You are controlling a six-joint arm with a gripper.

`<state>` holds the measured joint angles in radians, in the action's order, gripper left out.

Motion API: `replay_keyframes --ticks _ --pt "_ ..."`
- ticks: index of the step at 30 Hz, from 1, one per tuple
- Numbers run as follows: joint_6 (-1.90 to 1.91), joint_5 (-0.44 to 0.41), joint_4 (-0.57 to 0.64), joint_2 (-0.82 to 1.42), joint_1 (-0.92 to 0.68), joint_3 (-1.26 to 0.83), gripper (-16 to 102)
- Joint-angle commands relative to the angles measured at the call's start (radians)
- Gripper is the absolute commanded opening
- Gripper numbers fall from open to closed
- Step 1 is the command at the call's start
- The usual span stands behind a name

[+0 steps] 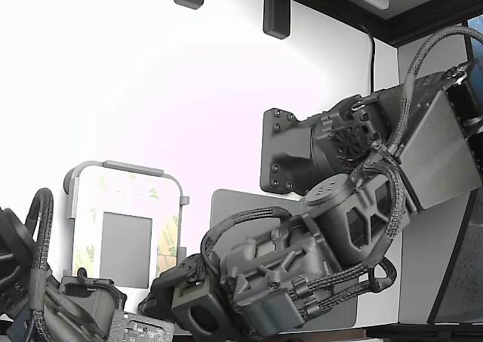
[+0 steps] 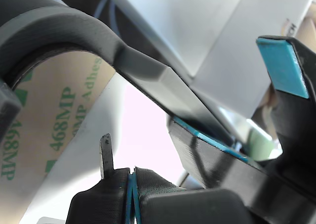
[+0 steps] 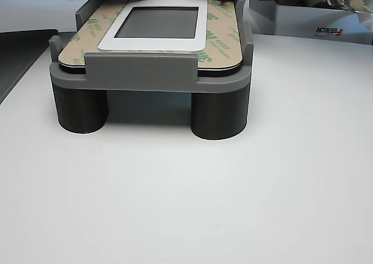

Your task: Peel off protective film from adhesive tape.

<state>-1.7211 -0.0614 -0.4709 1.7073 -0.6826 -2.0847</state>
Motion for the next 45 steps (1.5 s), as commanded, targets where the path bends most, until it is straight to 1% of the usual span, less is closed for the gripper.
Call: replay_keyframes --ticks 1,4,9,25,45 --pt "-0.015 0.006 0.006 0.011 0.012 0.038 -11" --pt "-0.029 0.009 -0.006 -0.002 0.014 0.054 -11" --pt "-0.035 0.020 0.017 -0.006 0.023 0.037 -11" --pt "-0.041 0.020 0.025 -0.002 0.028 0.014 -11" --pt "-0.014 0.017 0.005 0.014 0.018 0.017 -11"
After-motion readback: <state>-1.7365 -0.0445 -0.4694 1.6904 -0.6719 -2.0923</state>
